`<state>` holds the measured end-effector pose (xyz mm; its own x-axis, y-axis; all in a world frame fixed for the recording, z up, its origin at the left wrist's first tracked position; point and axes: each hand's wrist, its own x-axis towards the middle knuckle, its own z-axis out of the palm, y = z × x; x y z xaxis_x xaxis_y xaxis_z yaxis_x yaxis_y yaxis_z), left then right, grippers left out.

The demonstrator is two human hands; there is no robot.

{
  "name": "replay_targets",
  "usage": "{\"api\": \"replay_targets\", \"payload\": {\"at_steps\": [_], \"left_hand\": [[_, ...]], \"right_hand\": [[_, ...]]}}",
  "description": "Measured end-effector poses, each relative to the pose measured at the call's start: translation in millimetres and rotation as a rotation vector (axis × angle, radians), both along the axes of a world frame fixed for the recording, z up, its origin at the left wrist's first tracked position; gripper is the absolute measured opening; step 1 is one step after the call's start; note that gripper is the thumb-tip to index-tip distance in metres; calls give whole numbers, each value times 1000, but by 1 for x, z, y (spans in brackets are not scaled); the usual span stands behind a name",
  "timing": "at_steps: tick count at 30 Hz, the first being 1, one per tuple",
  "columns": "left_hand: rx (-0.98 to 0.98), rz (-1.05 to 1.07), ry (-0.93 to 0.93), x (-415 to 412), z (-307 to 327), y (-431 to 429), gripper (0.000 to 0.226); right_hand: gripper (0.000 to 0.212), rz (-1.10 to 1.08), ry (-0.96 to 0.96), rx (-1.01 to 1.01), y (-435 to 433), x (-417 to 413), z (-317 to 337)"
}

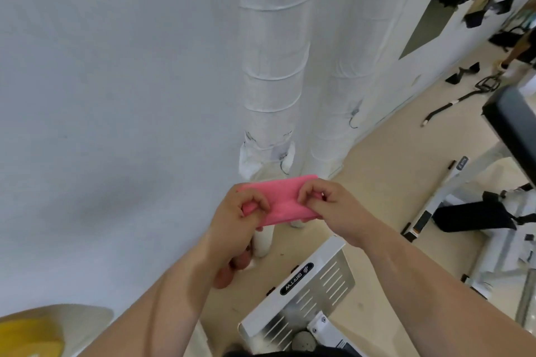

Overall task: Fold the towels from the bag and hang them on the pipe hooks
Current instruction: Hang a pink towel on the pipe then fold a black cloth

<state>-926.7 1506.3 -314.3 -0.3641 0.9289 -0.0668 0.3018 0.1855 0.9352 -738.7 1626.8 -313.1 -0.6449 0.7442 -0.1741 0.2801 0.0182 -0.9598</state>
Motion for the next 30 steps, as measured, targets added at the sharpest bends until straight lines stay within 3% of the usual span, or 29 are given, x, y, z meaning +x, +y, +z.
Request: {"api": "replay_targets", "payload": {"at_steps": [10,14,17,22,30], "left_hand": [[-134,80,155,46,-52,52,27],[-142,292,219,54,-67,74,22],[-80,390,340,51,-65,95,23],[25,469,556,42,-62,122,12],[15,515,731,31,-100,140,11]], "right_hand": [[33,245,-135,132,76,34,-54],[27,331,-90,174,113,20,-70],[36,326,-29,317,145,-1,-72],[30,320,116,479,185,-29,-68],[20,310,99,585,198,-46,-104]]}}
